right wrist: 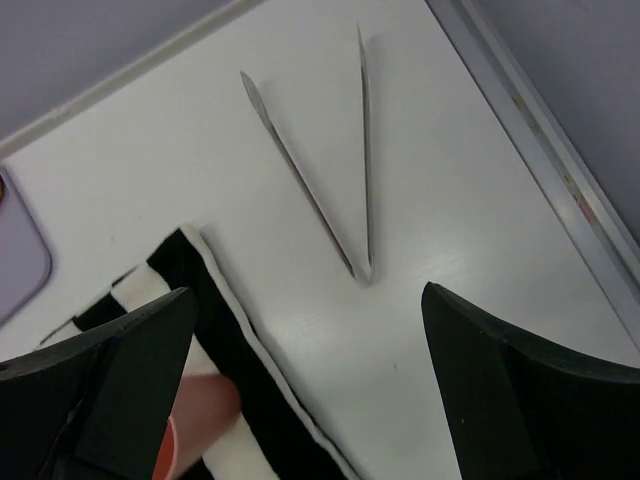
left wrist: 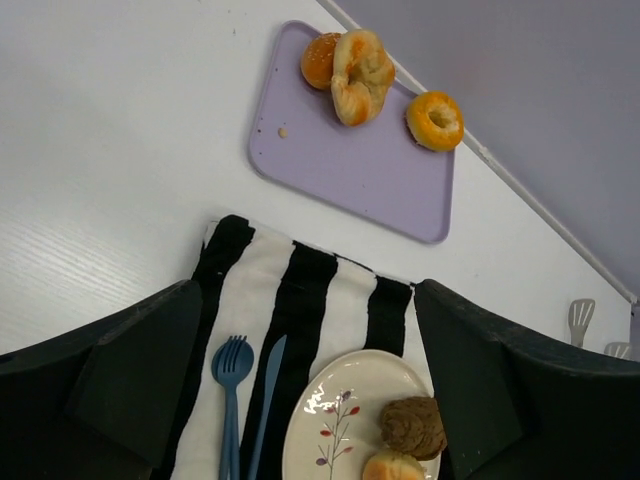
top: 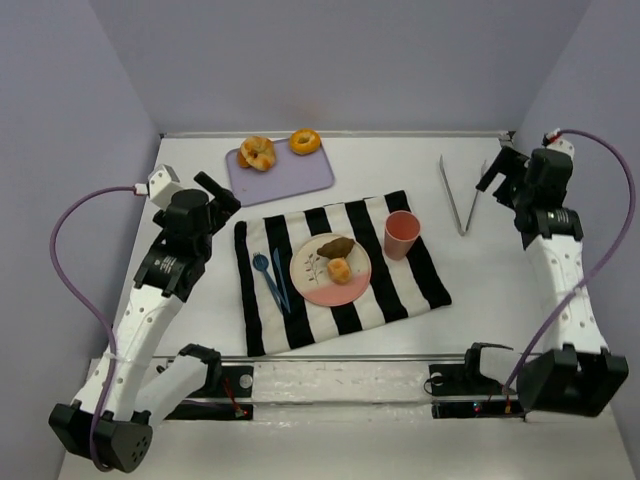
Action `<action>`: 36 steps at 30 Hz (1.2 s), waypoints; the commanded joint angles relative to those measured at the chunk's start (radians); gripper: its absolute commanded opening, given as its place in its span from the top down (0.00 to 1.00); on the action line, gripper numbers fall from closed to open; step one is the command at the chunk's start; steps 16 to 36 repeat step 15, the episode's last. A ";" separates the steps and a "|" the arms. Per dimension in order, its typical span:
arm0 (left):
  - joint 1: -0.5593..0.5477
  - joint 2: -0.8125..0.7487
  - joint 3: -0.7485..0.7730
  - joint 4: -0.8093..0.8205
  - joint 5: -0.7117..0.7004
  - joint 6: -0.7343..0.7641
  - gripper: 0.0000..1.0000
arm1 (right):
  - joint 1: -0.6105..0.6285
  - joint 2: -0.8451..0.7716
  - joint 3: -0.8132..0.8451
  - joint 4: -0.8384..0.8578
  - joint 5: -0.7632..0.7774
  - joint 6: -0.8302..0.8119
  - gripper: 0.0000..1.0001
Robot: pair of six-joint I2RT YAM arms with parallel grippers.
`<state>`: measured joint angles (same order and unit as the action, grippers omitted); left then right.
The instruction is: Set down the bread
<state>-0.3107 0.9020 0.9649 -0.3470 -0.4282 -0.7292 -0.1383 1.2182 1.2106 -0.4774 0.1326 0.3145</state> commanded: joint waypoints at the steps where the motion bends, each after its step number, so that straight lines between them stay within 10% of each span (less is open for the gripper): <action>1: 0.007 -0.061 -0.015 -0.056 -0.043 -0.045 0.01 | -0.003 -0.199 -0.196 -0.055 0.016 0.113 0.00; 11: 0.007 -0.147 -0.089 -0.073 0.003 -0.067 0.01 | -0.003 -0.577 -0.350 -0.121 -0.089 0.126 0.00; 36: 0.007 -0.158 -0.092 -0.070 0.031 -0.052 0.01 | -0.003 -0.606 -0.345 -0.132 -0.186 0.109 0.00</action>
